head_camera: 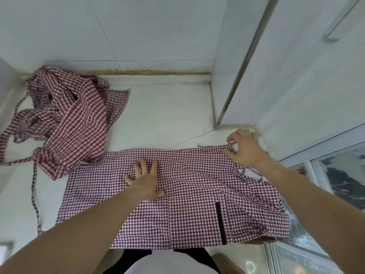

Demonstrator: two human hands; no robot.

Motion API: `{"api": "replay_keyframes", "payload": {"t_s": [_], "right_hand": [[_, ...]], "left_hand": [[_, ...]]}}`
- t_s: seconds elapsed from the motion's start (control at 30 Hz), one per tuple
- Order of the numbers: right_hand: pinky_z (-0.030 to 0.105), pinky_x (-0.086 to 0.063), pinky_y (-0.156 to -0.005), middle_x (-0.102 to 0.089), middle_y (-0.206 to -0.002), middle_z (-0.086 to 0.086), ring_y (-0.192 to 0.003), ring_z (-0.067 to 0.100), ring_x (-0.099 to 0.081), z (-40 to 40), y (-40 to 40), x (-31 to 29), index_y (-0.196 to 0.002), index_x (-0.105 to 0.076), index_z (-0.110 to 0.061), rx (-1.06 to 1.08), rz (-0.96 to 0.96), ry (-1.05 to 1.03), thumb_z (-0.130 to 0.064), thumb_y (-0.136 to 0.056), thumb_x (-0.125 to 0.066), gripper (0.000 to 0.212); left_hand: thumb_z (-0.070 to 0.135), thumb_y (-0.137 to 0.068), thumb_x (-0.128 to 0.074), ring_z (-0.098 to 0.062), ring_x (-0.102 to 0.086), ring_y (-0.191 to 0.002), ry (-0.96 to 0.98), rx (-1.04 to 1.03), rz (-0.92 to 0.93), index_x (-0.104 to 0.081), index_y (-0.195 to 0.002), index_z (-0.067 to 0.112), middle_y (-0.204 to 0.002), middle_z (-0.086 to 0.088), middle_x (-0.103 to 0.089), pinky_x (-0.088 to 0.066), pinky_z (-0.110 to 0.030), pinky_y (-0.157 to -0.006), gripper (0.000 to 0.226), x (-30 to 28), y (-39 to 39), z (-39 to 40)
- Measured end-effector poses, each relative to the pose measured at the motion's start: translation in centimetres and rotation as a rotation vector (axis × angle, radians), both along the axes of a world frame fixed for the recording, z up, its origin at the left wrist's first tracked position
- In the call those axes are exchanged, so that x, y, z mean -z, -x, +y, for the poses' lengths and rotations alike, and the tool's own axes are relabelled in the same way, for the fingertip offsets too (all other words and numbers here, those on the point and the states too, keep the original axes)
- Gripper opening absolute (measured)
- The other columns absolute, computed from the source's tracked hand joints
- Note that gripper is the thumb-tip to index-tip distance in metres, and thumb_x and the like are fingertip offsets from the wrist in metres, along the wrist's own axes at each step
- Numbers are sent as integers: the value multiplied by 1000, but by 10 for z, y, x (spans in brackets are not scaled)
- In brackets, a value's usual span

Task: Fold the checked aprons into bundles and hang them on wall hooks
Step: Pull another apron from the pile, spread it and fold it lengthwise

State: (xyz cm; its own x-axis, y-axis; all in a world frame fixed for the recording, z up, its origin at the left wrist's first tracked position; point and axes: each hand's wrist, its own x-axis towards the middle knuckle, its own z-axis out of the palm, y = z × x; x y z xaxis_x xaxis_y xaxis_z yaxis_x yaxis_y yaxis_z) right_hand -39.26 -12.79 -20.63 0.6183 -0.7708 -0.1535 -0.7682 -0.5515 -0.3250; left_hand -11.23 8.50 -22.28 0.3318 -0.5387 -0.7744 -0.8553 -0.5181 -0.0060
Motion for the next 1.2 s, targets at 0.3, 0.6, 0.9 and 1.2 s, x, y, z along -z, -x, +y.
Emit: {"api": "replay_keyframes", "payload": {"t_s": [0.3,0.6,0.9,1.2], "right_hand": [[37,-44,-90,-64,-99,-4,-95,19,-58,-10,1,-4,-103,-65,-19,7,187,-390,-53,-86,-68,38],[30,-43,-72,-60,-88,1,-88,22,-59,-24,-12,1,-78,-58,-16,195,213,-364,-43,-85,-73,32],[34,-46,-96,-55,-107,-6,-108,20,-55,-11,-2,-5,-111,-59,-19,120,452,-364,-59,-74,-77,58],[29,-41,-79,-56,-108,-4,-102,21,-57,15,-5,-18,-107,-57,-13,-21,481,-485,-47,-94,-56,36]], "left_hand": [[57,-84,-68,-38,24,-147,19,-3,-2,27,-151,30,-157,-12,34,-5,-70,-115,120,2,-1,1],[56,-85,-67,-37,28,-146,11,-16,24,30,-150,31,-155,-11,40,0,-70,-115,120,4,-2,4],[59,-83,-68,-37,28,-146,16,-8,30,31,-149,31,-155,-11,40,1,-70,-114,122,7,-3,4],[61,-83,-66,-37,26,-147,22,-1,21,32,-149,31,-155,-10,39,-1,-70,-115,122,7,-4,6]]}}
